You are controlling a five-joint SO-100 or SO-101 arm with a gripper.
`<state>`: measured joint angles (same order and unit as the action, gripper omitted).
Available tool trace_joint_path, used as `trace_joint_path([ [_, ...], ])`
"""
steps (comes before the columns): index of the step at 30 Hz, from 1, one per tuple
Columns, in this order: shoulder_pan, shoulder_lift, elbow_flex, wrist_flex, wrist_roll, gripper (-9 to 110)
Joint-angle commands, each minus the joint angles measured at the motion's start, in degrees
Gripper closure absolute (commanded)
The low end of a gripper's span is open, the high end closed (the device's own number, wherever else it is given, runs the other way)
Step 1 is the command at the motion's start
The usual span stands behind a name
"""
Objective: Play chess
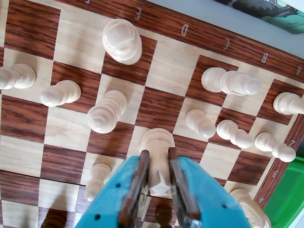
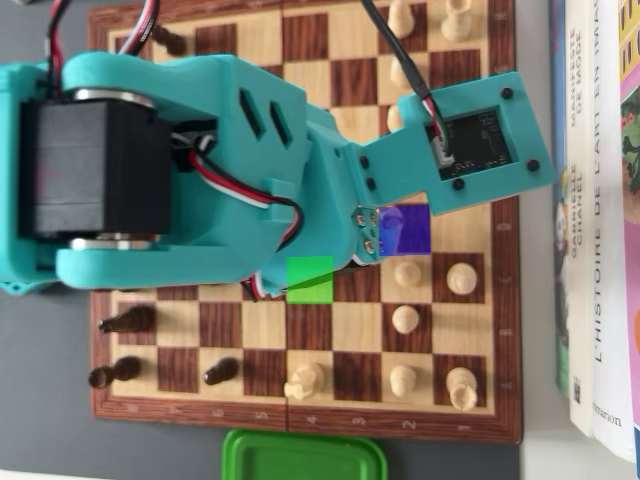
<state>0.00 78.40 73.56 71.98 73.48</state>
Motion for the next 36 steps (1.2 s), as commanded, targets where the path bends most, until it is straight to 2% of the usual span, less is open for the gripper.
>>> trace_joint_path([
  [1, 0.8, 5.0, 0.4, -0.3, 0.3, 98],
  [17, 6.3, 15.2, 12.0, -0.3, -0.2, 98],
  [29, 9.5, 16.2, 19.7, -0.4, -0.2, 98],
  [36, 10.0, 15.8, 24.1, -5.5, -0.3, 98],
])
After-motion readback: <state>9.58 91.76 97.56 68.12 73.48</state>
